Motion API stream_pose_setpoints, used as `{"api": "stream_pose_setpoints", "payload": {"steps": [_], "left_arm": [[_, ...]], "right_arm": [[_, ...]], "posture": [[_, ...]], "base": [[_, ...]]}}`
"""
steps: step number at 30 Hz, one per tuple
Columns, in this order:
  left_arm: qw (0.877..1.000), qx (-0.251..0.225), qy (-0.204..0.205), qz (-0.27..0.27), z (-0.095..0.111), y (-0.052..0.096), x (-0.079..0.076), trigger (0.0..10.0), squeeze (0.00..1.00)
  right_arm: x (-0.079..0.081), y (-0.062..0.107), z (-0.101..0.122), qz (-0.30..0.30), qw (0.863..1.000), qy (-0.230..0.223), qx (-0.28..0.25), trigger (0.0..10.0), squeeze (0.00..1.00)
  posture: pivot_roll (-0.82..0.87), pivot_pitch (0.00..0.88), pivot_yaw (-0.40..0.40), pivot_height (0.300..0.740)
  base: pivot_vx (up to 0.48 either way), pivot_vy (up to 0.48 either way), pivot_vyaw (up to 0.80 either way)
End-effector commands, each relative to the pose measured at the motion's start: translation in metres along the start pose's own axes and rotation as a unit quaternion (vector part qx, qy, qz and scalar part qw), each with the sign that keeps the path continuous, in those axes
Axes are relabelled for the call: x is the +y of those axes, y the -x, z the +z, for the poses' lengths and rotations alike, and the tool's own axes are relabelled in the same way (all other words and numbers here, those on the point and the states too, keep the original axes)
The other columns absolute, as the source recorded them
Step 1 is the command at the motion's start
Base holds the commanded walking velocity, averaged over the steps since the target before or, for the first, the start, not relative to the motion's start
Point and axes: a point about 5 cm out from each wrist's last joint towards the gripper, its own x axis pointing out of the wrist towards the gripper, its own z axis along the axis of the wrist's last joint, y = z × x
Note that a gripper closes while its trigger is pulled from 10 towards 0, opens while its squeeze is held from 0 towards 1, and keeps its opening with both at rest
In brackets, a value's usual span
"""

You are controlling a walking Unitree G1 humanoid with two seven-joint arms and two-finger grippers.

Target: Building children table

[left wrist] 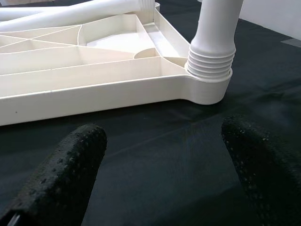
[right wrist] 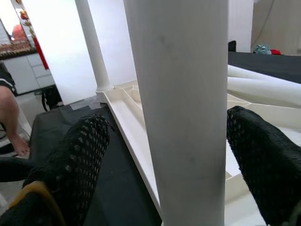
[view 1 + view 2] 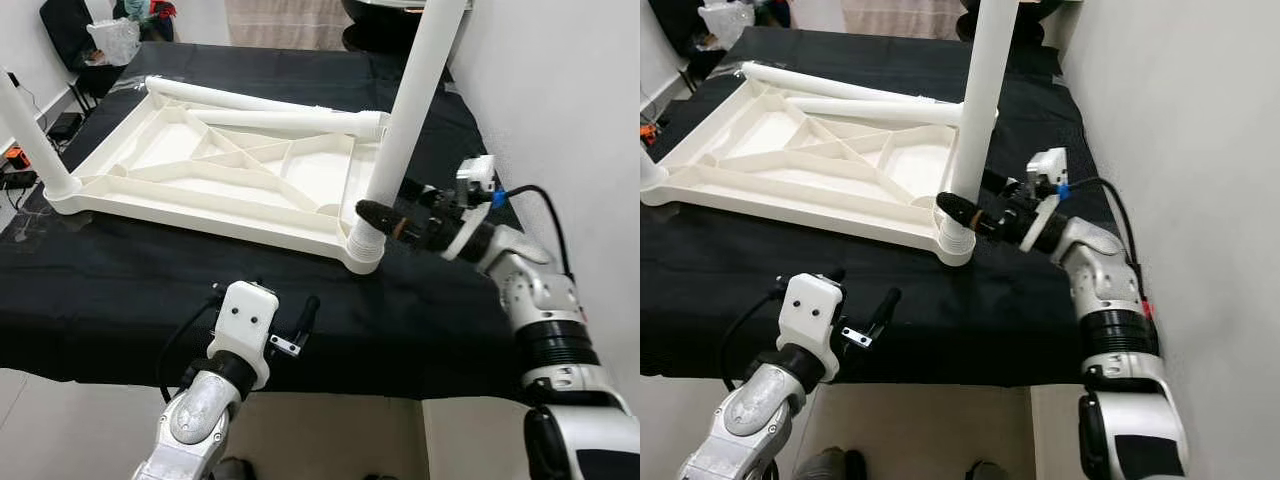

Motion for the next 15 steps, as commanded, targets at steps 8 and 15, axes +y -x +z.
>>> {"api": "stream_pose_setpoints", "payload": {"steps": [8, 15], "left_arm": [[1.0, 0.007, -0.003, -0.002, -0.002, 0.003, -0.001, 10.0, 0.0], [1.0, 0.007, -0.003, -0.002, -0.002, 0.003, -0.002, 10.0, 0.0]], "right_arm": [[0.002, -0.017, -0.002, -0.02, 1.0, 0.006, -0.003, 10.0, 0.0], [0.005, -0.022, -0.004, -0.019, 1.0, 0.007, -0.006, 10.0, 0.0]], "posture": [[0.06, 0.154, -0.082, 0.74], [0.06, 0.158, -0.083, 0.74]], "base": [[0.0, 0.0, 0.0], [0.0, 0.0, 0.0]]}}
